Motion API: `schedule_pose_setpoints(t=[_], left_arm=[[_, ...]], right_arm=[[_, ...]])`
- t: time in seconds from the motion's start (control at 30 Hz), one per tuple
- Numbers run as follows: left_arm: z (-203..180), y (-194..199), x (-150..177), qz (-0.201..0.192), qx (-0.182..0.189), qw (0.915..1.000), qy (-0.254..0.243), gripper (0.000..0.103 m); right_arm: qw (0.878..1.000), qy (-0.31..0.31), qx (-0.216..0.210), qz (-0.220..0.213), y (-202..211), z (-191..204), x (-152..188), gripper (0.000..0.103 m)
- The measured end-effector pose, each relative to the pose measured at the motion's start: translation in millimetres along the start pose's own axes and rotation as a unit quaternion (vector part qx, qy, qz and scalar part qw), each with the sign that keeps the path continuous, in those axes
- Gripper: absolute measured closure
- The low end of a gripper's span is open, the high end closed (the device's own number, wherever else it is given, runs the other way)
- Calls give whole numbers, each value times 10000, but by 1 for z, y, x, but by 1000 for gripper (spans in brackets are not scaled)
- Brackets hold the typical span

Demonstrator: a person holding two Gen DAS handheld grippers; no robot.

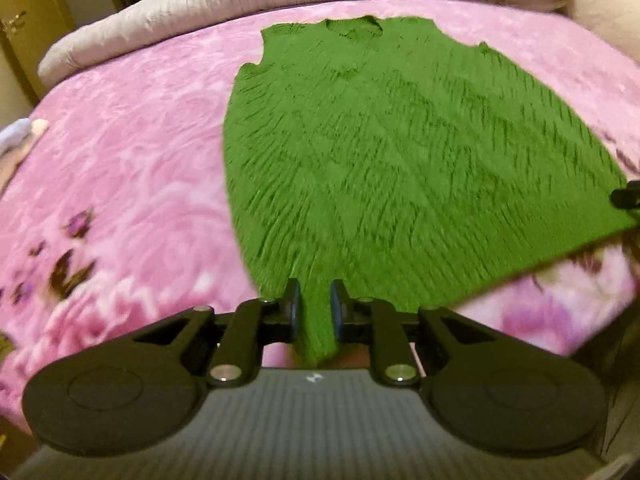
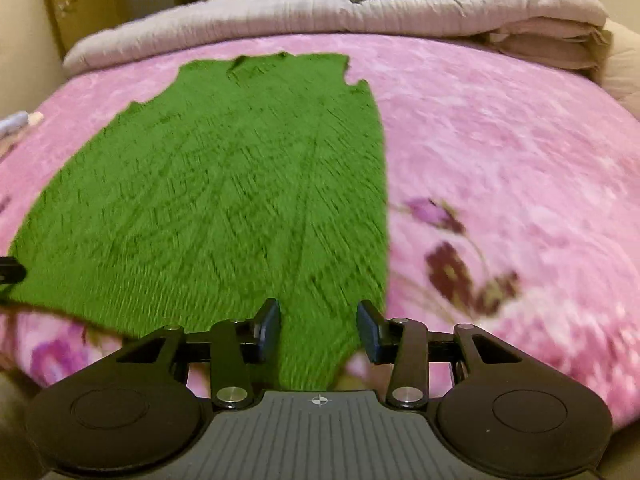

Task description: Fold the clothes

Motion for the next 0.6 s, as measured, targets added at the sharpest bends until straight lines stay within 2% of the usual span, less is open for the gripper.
schedule_pose_setpoints(t=[0.07, 0.1, 0.2, 0.43, 0.6], left_arm=[[-4, 12, 3, 57, -182, 9998, 33, 87], [-6, 19, 5, 18, -247, 9997, 23, 86], [-16, 44, 10, -204, -347, 9991, -93, 77], [-33, 71, 24, -365, -344, 9987, -98, 73], [-41, 84, 40, -402, -264, 9988, 91, 68]], right_arm=[[9997, -163, 120, 162, 9, 2, 4, 61], [9993, -325, 29, 176, 15, 1, 5, 61], [9982, -580, -119, 87, 38, 7, 8, 61], [9965, -721, -374, 215, 66, 30, 31, 61], [9948, -814, -562, 255, 81, 45, 47, 61]])
Point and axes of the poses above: each gripper's, at about its wrist camera, not at the fingertips, and y roughly against the way its jaws point, z to its left, x to its underside, the point moved 3 cm from there along -y, roughly the way its jaws point, and after that the axes turned 5 degrees about x, right-handed, at the moved point
